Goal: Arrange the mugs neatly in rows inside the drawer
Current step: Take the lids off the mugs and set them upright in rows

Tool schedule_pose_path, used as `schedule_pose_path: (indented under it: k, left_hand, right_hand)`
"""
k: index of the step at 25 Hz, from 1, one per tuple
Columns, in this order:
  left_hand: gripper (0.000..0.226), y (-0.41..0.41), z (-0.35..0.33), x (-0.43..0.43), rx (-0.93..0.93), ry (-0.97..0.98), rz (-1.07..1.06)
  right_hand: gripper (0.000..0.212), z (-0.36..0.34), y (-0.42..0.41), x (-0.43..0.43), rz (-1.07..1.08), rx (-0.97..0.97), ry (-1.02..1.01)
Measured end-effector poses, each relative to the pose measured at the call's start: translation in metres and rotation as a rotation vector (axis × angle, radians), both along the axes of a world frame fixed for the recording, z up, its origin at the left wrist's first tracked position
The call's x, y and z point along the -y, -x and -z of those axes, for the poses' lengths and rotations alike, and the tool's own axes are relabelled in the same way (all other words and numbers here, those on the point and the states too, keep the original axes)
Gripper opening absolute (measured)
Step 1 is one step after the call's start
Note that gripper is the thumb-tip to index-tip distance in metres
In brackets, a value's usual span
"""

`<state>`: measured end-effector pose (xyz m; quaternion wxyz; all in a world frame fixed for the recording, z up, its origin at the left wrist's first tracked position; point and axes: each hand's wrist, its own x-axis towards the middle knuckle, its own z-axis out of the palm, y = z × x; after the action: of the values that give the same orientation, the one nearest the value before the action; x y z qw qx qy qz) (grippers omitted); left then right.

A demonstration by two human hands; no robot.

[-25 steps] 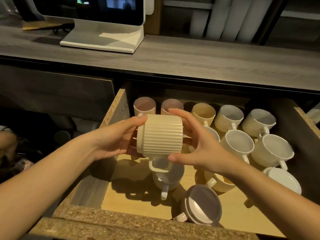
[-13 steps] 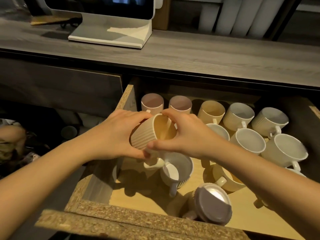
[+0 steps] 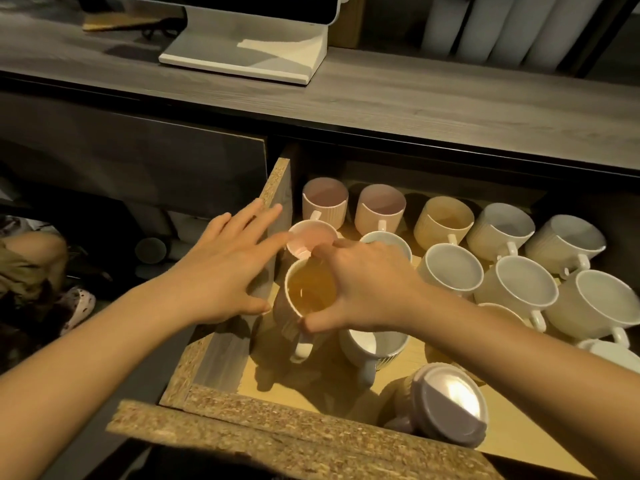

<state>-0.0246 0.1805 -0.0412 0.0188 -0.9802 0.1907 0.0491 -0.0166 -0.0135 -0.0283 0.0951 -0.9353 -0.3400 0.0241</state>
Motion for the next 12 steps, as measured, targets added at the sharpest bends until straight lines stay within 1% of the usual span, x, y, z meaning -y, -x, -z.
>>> schedule_pose_path:
  k: [2,4,7,12]
  left_hand:
    - [0.088,0.003,0.002,-0.003,-0.017,-0.006,-0.109]
    - [0.078,0.006,0.004,-0.003,-0.038,0.041,-0.158]
    - [0.072,0.006,0.008,-0.003,-0.04,0.081,-0.171]
    - [0.07,0.006,0.012,-0.003,-0.044,0.111,-0.178]
  right_hand:
    - [0.07,0.005,0.002,-0.006,-0.028,-0.027,0.058]
    - [0.068,0.012,0.003,-0.014,-0.054,-0.013,0.11]
    - [0.069,0.027,0.003,-0.024,-0.063,-0.03,0.142]
    - [0.069,0.041,0.004,-0.03,-0.026,-0.041,0.108]
